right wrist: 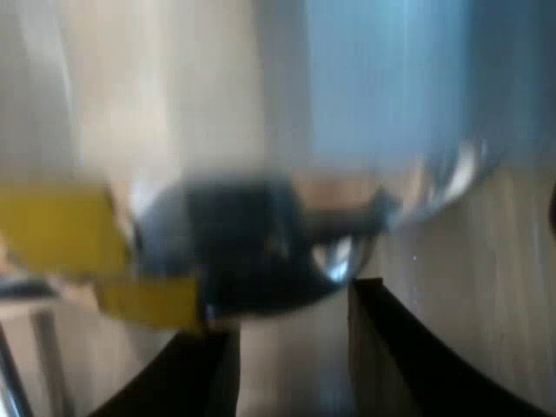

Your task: Put the handle in the coffee machine

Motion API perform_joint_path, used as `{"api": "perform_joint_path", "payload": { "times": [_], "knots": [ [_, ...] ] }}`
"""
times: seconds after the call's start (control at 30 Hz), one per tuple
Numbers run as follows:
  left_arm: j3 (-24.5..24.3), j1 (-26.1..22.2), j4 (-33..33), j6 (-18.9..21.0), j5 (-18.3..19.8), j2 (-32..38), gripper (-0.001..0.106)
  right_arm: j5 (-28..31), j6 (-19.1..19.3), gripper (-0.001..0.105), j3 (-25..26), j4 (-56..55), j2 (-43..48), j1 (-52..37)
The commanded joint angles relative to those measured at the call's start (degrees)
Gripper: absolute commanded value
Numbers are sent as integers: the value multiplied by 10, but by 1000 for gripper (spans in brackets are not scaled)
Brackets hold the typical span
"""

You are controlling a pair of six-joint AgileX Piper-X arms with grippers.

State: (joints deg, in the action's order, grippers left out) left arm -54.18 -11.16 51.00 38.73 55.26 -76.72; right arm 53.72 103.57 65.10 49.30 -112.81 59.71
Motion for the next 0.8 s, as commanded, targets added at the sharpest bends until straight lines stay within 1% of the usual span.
{"api": "perform_joint_path", "payload": {
  "times": [0.03,0.1,0.17,0.4,0.5,0.6,0.63,0.7,0.73,0.8],
  "knots": [
    [-18,-8,-15,-1,73,15,0,0,23,31,2,35,0,-2],
    [-18,-8,-15,-1,73,15,0,-5,28,29,2,50,0,-2],
    [-18,-8,-15,-1,73,15,0,-11,33,29,2,58,0,-5],
    [-18,-8,-15,-1,73,15,0,-62,38,29,15,62,0,-21],
    [-18,-8,-15,-1,73,15,0,-64,51,29,22,62,0,-22],
    [-18,-8,-15,-1,73,15,0,-66,54,29,30,65,-5,-24],
    [-18,-8,-15,-1,73,15,0,-66,59,29,32,69,-7,-24],
    [-18,-8,-15,-1,73,15,0,-66,88,29,41,99,-20,-24],
    [-18,-8,-15,-1,73,15,0,-66,96,29,42,109,-23,-24],
    [-18,-8,-15,-1,64,15,0,-61,116,29,44,141,-29,-22]
  ]
}}
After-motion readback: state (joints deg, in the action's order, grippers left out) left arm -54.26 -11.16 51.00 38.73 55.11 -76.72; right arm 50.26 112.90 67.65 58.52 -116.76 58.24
